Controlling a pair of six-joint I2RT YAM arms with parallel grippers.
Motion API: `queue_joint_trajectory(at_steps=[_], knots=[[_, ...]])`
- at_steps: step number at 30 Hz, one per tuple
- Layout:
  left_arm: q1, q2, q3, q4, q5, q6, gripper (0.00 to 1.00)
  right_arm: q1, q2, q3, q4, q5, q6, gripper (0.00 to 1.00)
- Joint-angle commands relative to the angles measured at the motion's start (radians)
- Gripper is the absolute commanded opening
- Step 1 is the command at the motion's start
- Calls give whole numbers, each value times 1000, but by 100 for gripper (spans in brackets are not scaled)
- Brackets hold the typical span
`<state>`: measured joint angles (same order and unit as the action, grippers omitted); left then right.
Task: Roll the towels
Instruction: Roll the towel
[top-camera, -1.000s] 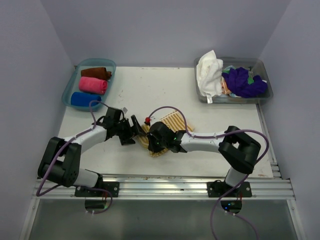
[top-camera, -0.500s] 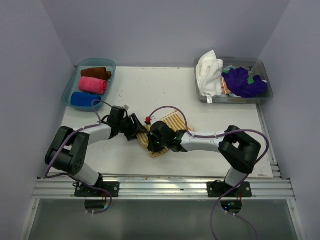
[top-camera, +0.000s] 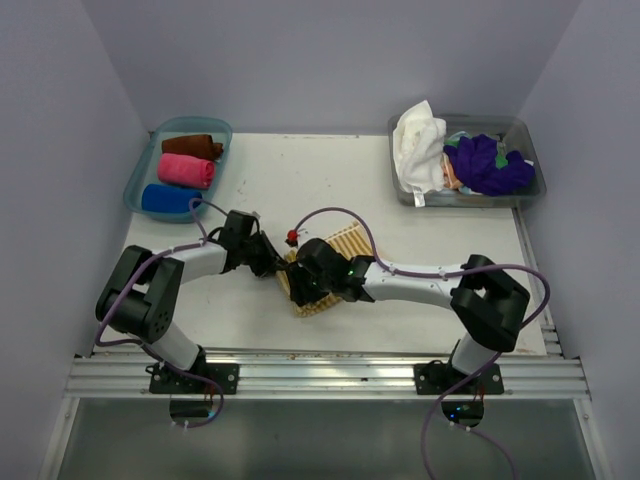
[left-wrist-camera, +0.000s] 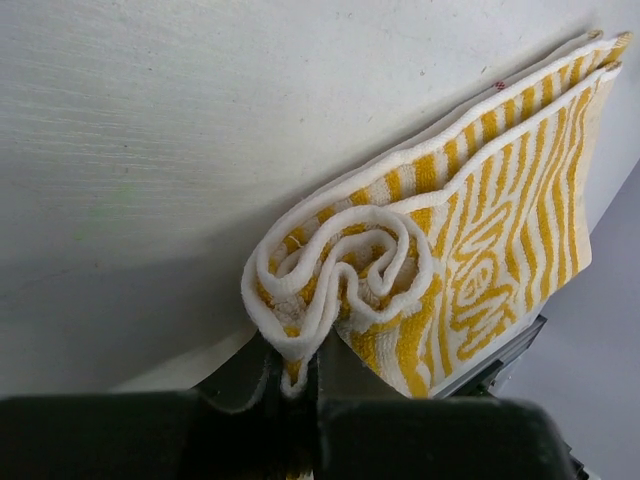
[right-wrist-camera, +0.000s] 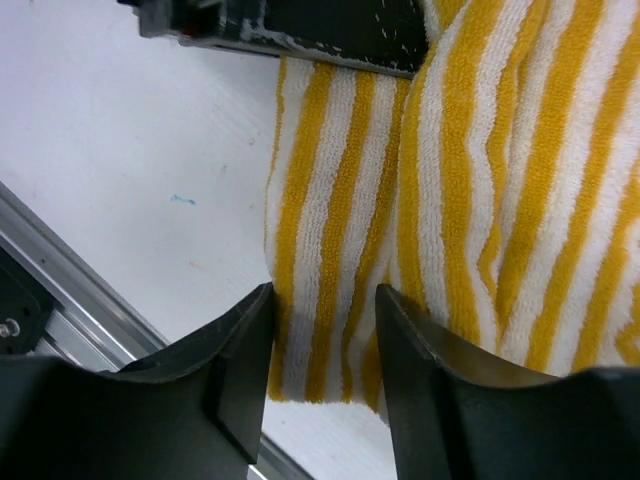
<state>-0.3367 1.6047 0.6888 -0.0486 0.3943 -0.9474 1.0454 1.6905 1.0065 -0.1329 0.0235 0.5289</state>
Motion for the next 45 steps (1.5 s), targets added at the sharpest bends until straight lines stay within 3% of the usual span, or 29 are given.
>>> queue_joint_trajectory(at_steps=[1,8,14,19,22,24,29,34,35,39,40,45], knots=[[-5,8,23,-128,-61,42,0,30,-54,81,-121,137,-53,51],[-5,1,18,-180,-75,22,0,108,24,213,-178,269,-158,68],[-5,-6,21,-200,-81,15,0,169,138,280,-194,380,-225,70],[-5,-25,12,-192,-83,2,0,179,195,271,-143,408,-257,64],[-5,-29,12,-198,-87,-1,0,179,228,259,-116,438,-251,56],[-5,-34,9,-204,-86,-1,0,180,242,259,-109,450,-248,45],[-4,-91,-5,-231,-89,-7,0,171,229,242,-79,415,-205,0],[8,-185,-21,-284,-107,-10,0,147,155,175,11,279,-165,0],[11,-204,-34,-286,-106,-16,2,143,132,166,22,224,-158,0],[13,-285,-23,-313,-110,-11,48,81,92,127,87,48,-87,0],[13,-290,-12,-342,-115,-7,54,67,84,112,96,11,-72,0],[22,-356,5,-376,-143,-11,61,-25,49,57,165,-184,29,0]])
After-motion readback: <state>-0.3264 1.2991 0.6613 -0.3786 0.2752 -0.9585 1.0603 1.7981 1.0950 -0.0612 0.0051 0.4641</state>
